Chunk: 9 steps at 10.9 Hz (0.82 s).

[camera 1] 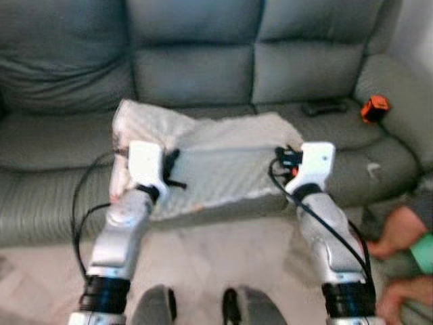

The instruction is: Move the pillow to the sofa

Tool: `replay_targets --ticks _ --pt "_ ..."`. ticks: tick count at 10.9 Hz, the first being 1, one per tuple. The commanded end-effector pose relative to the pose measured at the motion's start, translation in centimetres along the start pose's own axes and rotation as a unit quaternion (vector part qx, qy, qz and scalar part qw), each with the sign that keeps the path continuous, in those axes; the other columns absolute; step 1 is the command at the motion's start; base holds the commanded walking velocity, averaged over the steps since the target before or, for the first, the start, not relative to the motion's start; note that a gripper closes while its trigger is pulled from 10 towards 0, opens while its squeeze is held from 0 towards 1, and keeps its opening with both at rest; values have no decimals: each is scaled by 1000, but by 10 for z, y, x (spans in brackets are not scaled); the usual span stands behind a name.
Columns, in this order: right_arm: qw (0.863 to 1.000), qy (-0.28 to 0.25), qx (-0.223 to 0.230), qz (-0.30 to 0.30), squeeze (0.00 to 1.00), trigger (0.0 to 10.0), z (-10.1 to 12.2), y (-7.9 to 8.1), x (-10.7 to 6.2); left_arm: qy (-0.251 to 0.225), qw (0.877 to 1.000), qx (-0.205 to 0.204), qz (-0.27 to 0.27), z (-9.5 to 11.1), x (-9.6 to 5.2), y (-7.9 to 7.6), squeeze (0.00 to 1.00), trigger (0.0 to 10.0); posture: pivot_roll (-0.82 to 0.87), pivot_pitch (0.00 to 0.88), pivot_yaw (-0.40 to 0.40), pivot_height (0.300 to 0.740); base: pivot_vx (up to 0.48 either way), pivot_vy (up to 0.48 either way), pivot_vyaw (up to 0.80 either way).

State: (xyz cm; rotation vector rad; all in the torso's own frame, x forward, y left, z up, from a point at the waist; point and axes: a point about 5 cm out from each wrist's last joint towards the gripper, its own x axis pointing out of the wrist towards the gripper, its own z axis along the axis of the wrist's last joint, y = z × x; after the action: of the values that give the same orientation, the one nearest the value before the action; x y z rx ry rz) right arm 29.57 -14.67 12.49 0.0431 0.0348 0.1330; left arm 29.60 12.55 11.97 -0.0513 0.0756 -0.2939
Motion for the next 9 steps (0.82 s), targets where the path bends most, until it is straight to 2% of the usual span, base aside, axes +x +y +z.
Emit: replay_targets --ticks 1,2,4,6,9 --pt "1000 -12 -6 -19 0 10000 6 -11 0 -13 1000 5 -5 5 0 -4 0 10000 -53 138 -73 740 0 0 0" --pt "1000 -12 -4 -25 0 10000 5 -12 -1 -9 1000 14 -8 2 -2 -2 0 10000 -51 138 -73 740 0 0 0" --pt "999 -4 0 -53 0 10000 -3 -17 -11 6 1000 16 5 -8 -11 13 0 10000 -47 143 -70 740 0 0 0" --pt "998 8 -9 -63 0 10000 -12 -16 -23 1 1000 13 4 -5 -16 17 0 10000 -53 152 -62 740 0 0 0" --pt "998 -2 -13 -55 0 10000 -5 -14 -13 1 1000 12 -16 -4 -13 8 0 10000 -57 168 -56 740 171 0 0"
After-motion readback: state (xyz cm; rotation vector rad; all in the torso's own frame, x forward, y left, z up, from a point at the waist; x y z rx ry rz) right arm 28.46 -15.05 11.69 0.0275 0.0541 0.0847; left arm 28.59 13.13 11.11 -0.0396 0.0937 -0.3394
